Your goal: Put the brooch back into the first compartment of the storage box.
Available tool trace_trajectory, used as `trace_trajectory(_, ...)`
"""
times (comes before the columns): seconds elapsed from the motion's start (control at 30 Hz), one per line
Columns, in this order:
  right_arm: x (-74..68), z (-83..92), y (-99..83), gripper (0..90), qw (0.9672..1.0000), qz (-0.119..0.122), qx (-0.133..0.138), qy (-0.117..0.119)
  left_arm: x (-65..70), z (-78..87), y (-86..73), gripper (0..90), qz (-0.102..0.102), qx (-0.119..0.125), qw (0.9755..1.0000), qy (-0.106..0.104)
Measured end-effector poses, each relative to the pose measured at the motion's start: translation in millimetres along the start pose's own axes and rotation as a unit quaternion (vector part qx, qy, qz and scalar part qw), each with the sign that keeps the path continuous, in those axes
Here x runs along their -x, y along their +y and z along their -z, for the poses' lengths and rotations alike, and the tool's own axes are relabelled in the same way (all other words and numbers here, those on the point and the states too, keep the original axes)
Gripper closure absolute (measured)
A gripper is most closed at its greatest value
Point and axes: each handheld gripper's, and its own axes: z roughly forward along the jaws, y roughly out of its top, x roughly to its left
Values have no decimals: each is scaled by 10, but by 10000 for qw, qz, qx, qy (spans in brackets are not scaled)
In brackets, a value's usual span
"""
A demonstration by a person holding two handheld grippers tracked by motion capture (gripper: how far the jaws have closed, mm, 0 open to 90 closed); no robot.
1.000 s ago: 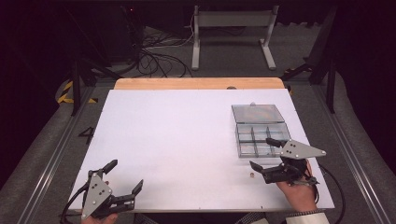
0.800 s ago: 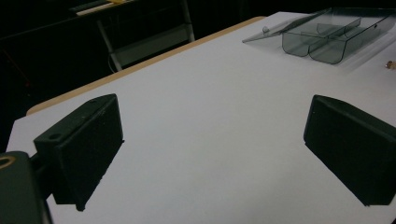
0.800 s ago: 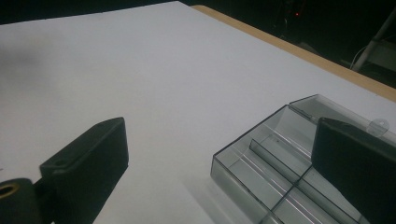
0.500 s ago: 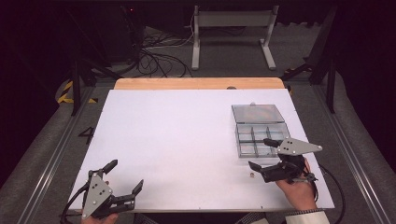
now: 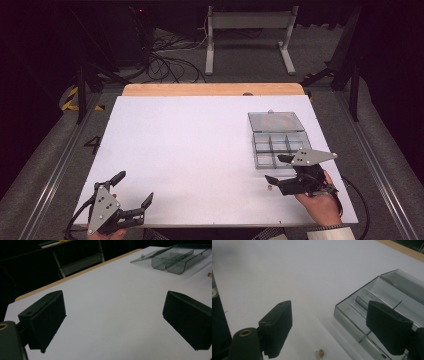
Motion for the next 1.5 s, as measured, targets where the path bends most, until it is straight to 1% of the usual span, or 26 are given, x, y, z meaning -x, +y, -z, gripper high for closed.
trace_trajectory(0.13,-5,-16,-5,238,9997,5,-237,-16,-1,-2,0,53,-13,-5,10000,5)
trace_trajectory(0.27,-8,-26,-10,255,9994,16,-358,-27,-1,-2,0,53,-11,-6,10000,2)
trace_trajectory(0.3,-10,-32,-12,267,9990,14,-442,-16,-1,-2,0,53,-10,-5,10000,4)
trace_trajectory(0.37,-8,-43,-16,273,9986,33,-529,-11,0,-1,0,53,-11,-4,10000,4)
trace_trajectory(0.4,-8,-43,-16,273,9986,33,-529,-11,0,-1,0,52,-11,-4,10000,4)
trace_trajectory(0.43,-10,-54,-23,285,9980,36,-625,-4,-1,-2,0,53,-11,-5,10000,5)
trace_trajectory(0.5,-14,-66,-29,301,9975,39,-710,1,-1,-2,0,53,-7,-5,10000,6)
trace_trajectory(0.53,-14,-66,-29,301,9975,39,-710,1,-1,-2,0,53,-7,-4,10000,6)
trace_trajectory(0.6,-19,-83,-36,320,9965,78,-835,29,1,-2,0,53,2,-14,10000,0)
trace_trajectory(0.73,-26,-105,-46,340,9952,67,-976,40,1,-3,0,53,6,-12,10000,1)
trace_trajectory(0.77,-26,-105,-46,340,9952,67,-976,40,1,-4,0,53,7,-16,10000,1)
trace_trajectory(0.8,-24,-118,-54,348,9943,76,-1065,49,1,-4,0,53,4,-18,10000,3)
trace_trajectory(0.87,-23,-127,-58,350,9939,86,-1095,65,0,-5,0,52,6,-20,10000,1)
trace_trajectory(0.9,-28,-145,-66,354,9930,95,-1174,66,-1,-5,0,53,-4,-24,10000,5)
trace_trajectory(0.93,-28,-145,-66,354,9930,95,-1174,66,1,-5,-1,53,4,-22,10000,8)
trace_trajectory(1.0,-30,-165,-74,366,9918,116,-1270,50,0,-3,-1,53,7,-17,10000,7)
trace_trajectory(1.03,-32,-186,-81,376,9903,149,-1380,76,0,-3,-1,52,7,-17,10000,6)
trace_trajectory(1.1,-36,-198,-84,379,9898,147,-1418,72,0,-4,0,53,5,-22,10000,8)
trace_trajectory(1.13,-37,-216,-87,390,9886,162,-1497,75,1,-4,0,53,4,-21,10000,9)
trace_trajectory(1.2,-39,-232,-89,400,9872,202,-1581,99,1,-4,0,53,1,-20,10000,8)
trace_trajectory(1.27,-42,-243,-92,403,9867,198,-1608,109,1,-4,0,52,3,-21,10000,7)
trace_trajectory(1.3,-46,-260,-95,412,9856,207,-1677,94,1,-4,-1,53,3,-22,10000,8)
trace_trajectory(1.33,-46,-260,-95,412,9856,207,-1677,94,0,-4,-1,53,2,-21,10000,8)
trace_trajectory(1.4,-54,-289,-101,429,9839,217,-1771,124,0,-4,-1,53,3,-22,10000,8)
trace_trajectory(1.43,-54,-289,-101,429,9839,217,-1771,124,0,-4,-1,53,3,-21,10000,7)
trace_trajectory(1.5,-56,-315,-106,444,9825,228,-1846,116,-1,-3,-1,53,-8,-25,10000,9)
